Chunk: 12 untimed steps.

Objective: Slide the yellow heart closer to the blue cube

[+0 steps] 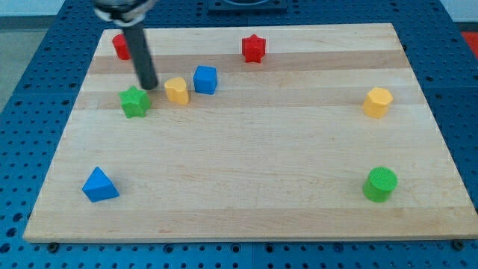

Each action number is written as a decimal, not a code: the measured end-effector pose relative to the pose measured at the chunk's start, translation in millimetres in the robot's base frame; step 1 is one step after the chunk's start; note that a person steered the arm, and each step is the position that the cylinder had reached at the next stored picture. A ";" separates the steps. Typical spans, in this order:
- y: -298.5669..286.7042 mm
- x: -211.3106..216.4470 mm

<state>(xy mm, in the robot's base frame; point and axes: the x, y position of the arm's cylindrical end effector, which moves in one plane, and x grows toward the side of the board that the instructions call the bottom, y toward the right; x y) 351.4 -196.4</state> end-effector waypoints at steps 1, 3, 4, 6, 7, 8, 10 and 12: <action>-69.8 6.5; -102.3 154.9; -41.1 187.5; -48.2 216.5; 1.3 224.5; 31.6 224.5; 120.8 221.2; 139.9 221.2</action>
<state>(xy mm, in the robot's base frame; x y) 572.6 -56.5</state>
